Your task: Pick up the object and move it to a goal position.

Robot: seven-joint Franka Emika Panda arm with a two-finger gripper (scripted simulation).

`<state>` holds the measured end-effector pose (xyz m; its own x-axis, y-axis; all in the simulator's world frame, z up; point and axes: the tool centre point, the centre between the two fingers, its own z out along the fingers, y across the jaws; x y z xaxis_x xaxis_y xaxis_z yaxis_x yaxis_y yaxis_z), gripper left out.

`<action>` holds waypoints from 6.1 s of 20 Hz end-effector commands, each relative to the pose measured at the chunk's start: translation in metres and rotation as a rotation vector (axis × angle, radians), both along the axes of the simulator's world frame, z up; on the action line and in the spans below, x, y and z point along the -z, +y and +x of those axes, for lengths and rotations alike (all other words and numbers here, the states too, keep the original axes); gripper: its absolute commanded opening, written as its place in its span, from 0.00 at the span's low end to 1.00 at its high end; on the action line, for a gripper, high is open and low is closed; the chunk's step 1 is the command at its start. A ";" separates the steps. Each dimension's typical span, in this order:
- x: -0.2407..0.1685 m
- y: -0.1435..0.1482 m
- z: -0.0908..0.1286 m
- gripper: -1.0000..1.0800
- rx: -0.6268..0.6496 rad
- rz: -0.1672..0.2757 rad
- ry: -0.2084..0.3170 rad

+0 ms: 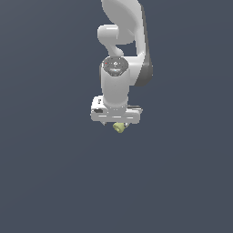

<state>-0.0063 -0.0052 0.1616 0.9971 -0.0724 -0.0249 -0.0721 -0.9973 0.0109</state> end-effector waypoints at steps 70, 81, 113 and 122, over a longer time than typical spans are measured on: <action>0.120 0.034 -0.084 0.00 0.631 0.001 -0.029; 0.078 0.021 -0.070 0.00 0.632 0.001 -0.028; -0.190 -0.055 0.034 0.00 0.631 0.000 -0.028; -0.218 -0.062 0.048 0.00 0.631 0.000 -0.028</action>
